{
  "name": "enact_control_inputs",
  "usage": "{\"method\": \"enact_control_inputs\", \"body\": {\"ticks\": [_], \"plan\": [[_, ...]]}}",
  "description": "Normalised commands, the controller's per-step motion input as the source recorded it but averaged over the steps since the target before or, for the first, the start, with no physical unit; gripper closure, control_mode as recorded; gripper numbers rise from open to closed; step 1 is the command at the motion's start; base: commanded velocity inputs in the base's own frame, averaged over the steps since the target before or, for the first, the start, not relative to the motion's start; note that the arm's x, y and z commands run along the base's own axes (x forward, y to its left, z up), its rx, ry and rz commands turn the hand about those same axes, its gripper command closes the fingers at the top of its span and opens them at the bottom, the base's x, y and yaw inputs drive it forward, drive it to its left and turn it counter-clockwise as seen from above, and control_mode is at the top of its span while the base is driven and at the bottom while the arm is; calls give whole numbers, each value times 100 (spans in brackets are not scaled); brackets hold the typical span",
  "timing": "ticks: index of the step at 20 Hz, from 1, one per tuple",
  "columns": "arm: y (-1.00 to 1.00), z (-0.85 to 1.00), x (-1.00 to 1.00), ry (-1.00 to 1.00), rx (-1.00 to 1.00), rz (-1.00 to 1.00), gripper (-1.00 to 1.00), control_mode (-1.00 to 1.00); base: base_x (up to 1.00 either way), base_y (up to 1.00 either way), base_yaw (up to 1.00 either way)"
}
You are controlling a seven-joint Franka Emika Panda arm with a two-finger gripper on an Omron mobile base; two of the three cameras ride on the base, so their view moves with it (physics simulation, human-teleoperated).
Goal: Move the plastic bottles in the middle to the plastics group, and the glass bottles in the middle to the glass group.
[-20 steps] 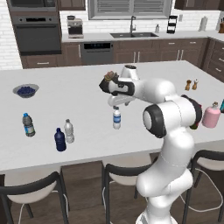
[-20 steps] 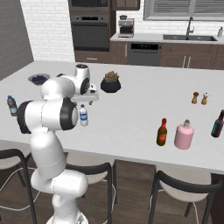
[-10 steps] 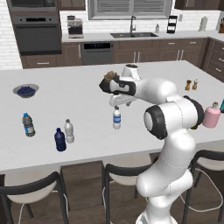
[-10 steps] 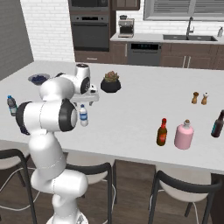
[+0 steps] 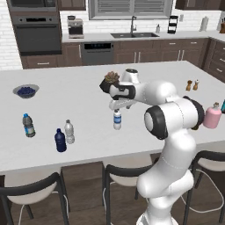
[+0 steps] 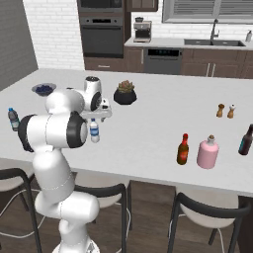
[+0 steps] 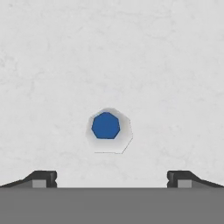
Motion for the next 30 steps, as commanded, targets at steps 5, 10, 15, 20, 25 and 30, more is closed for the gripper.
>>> {"method": "enact_control_inputs", "body": {"ticks": [5, 10, 15, 20, 25, 30], "plan": [[10, 4, 8, 0, -2, 0, -100, -100, 0, 0, 0], [7, -5, 0, -1, -1, -2, -100, -100, 0, 0, 0], [7, -8, 0, -4, -5, -7, -100, -100, 0, 0, 0], [0, -1, 4, 0, 0, -2, -100, -100, 0, 0, 0], [0, -23, 9, 0, 0, 0, -100, -100, 0, 0, 0], [0, -7, 23, 0, 0, 0, -100, -100, 0, 0, 0]]}}
